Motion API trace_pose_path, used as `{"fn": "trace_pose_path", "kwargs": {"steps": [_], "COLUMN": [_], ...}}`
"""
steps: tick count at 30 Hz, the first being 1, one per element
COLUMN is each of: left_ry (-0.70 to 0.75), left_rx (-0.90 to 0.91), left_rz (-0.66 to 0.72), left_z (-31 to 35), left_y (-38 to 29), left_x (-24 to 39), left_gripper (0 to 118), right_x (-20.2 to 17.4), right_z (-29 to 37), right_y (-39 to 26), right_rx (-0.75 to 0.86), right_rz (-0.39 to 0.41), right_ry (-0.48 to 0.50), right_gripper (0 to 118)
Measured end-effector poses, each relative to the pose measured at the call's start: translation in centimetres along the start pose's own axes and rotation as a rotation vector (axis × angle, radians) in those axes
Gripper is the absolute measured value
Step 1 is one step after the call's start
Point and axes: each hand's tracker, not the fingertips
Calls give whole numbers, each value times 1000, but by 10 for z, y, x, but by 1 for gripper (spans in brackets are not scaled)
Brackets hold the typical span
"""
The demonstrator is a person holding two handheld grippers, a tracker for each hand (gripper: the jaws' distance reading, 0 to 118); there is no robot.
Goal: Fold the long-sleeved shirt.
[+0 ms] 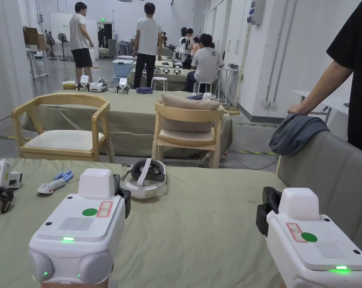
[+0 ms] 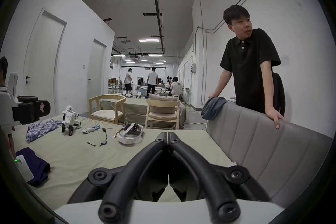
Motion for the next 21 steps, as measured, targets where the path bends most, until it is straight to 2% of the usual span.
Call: {"fn": "trace_pose_path", "kwargs": {"steps": [1,2,3,4,5,6,7,8,10,12,13,16,21], "left_ry": [4,4,-5,-6,-6,-1,2,2,13,6,12,11,17], "left_rx": [-2,-4,-1,-2,-4,7,4,-14,29,25,20,24,36], "left_rz": [-1,6,11,1,-6,-1,-1,-1,47,13,14,13,7], "left_z": [-1,0,1,0,0,2,1,-3,4,7,8,2,2], "left_y": [1,1,1,2,3,4,6,9,7,4,2,5,4], "left_x": [-2,-2,-2,-2,-3,-3,-4,-7,-9,-12,-14,-17,-25], "left_gripper": [2,2,3,5,22,52,99,110,111,111,111,111,111], "right_x": [2,4,5,5,9,14,19,23,19,29,16,25,15], "right_z": [0,-1,-1,-2,-5,-9,-14,-22,-15,-25,-10,-19,0], "right_y": [0,2,3,5,3,-2,-5,-6,-1,-6,2,-1,13], "right_rx": [0,-1,0,-4,-13,59,43,20,15,19,22,20,26], "right_rz": [1,0,-4,-6,-4,-17,8,12,9,4,5,-2,15], "right_ry": [0,0,4,6,8,75,10,16,33,39,34,31,13], "right_gripper": [2,23,61,112,117,117,118,118,118,118,118,118,118]}}
